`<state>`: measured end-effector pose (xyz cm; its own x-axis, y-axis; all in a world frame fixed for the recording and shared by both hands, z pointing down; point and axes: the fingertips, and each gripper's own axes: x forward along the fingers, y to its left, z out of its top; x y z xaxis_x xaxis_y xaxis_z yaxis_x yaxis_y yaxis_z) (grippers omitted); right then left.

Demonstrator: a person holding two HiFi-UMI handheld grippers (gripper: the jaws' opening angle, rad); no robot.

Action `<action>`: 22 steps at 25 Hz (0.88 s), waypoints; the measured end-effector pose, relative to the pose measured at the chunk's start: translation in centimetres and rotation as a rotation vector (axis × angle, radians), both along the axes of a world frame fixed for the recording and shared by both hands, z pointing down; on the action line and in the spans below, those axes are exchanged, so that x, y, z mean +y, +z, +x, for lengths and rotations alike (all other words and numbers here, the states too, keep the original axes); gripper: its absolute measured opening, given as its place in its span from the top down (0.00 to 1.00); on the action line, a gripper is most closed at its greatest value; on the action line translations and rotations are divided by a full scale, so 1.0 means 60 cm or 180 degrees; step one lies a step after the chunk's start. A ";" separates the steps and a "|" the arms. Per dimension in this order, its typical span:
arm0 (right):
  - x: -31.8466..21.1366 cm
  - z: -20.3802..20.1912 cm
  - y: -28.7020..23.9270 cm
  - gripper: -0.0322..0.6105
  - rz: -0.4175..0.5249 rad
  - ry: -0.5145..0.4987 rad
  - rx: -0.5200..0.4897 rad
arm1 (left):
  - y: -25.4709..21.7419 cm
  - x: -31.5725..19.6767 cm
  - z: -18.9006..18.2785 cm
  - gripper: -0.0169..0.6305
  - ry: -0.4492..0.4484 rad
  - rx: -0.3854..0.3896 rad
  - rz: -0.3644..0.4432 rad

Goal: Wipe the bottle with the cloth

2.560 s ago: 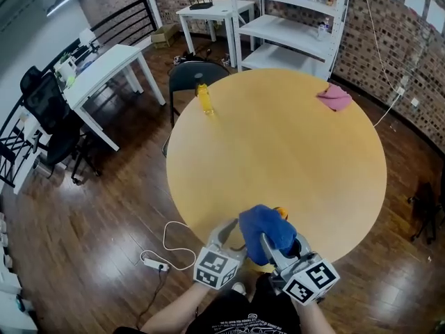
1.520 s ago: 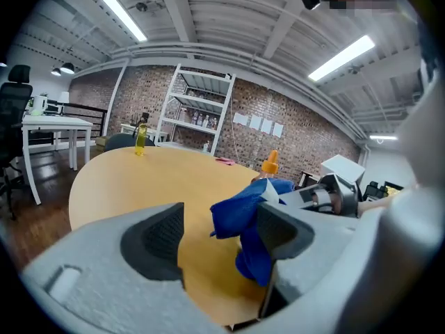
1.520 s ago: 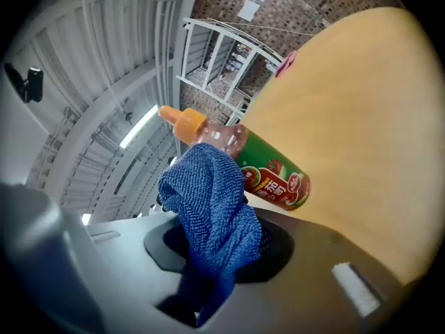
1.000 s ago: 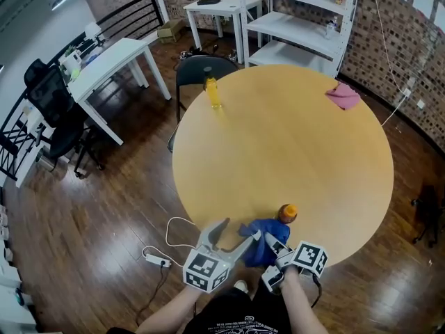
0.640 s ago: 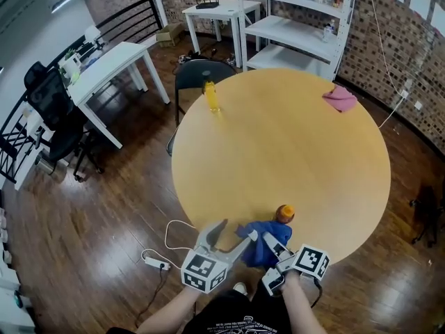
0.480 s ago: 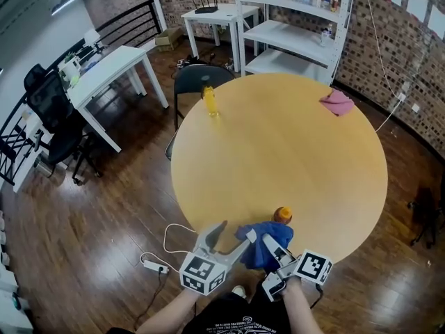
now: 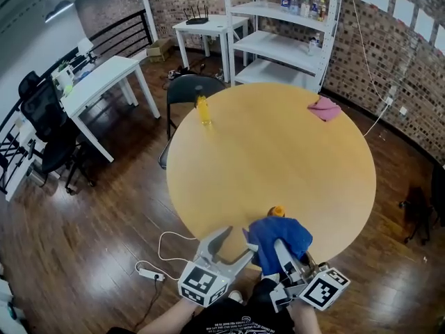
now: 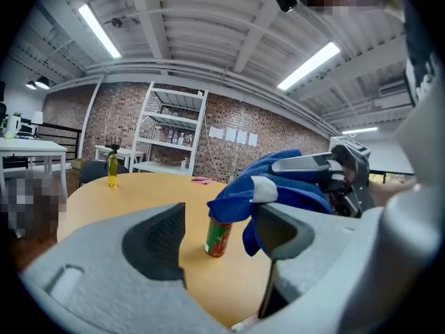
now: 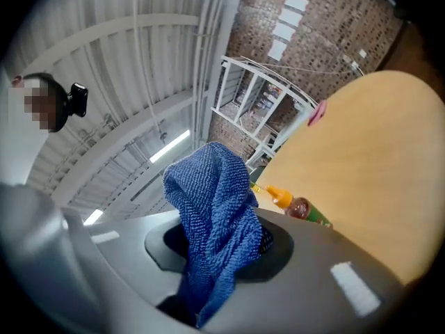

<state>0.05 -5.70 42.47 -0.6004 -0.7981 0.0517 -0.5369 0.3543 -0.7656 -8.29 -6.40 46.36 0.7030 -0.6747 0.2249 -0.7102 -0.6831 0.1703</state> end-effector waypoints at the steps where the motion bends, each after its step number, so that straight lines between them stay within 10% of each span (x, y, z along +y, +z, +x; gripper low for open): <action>1: 0.007 0.004 -0.010 0.78 0.0080 0.0041 0.0091 | -0.008 0.006 0.004 0.47 0.0036 0.0006 0.0030; 22: 0.125 0.037 -0.076 0.78 0.0570 0.0736 0.1087 | -0.054 0.122 0.045 0.83 0.0413 0.0134 0.0212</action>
